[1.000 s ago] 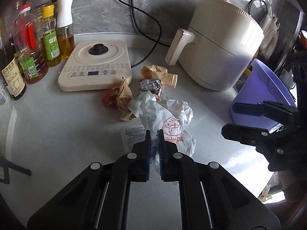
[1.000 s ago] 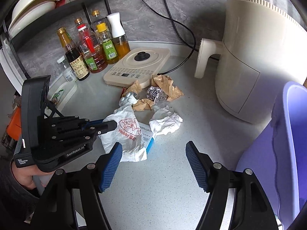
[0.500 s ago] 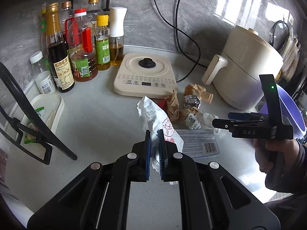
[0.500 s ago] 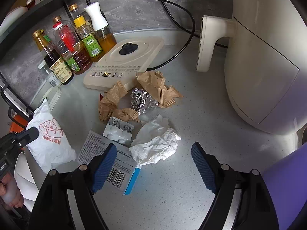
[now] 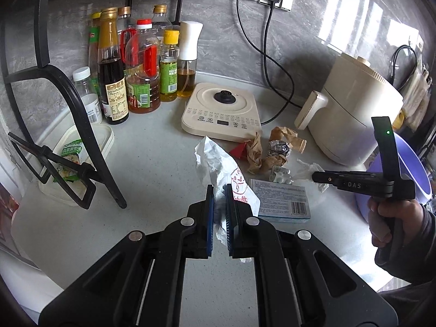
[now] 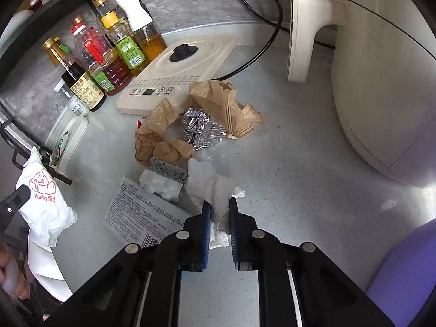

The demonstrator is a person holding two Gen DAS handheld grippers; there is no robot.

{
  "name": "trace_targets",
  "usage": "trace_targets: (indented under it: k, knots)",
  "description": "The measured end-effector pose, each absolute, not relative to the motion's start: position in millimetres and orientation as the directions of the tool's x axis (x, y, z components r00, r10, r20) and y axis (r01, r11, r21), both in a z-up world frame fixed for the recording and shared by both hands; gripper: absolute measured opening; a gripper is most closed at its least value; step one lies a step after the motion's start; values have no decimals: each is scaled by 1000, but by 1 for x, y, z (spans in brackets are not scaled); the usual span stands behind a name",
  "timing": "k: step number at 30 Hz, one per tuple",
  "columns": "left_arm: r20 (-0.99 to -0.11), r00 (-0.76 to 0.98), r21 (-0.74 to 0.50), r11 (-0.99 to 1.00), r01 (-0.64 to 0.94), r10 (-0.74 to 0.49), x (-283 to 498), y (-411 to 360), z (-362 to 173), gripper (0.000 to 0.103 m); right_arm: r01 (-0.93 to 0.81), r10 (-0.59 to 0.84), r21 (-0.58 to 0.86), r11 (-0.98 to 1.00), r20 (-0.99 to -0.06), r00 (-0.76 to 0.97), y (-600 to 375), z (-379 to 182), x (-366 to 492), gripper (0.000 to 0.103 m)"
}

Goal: Collect trash
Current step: 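Grasp the white Hobby bag with the left gripper while the right gripper grasps crumpled tissue, then carry the tissue into the purple bucket with the right gripper and release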

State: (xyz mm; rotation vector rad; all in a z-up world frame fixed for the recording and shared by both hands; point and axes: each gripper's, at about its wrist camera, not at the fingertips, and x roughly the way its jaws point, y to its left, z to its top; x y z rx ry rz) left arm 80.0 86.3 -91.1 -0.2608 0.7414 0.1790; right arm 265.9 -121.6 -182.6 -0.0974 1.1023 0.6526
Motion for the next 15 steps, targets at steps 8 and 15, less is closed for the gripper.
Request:
trace_targets:
  k: [8, 15]
  knots:
    - [-620, 781, -168, 960, -225, 75, 70, 74, -59, 8, -598, 553, 277, 752, -758, 345, -130, -123, 234, 12]
    - [-578, 816, -173, 973, -151, 24, 77, 55, -39, 8, -633, 619, 278, 723, -667, 414, -149, -67, 205, 12]
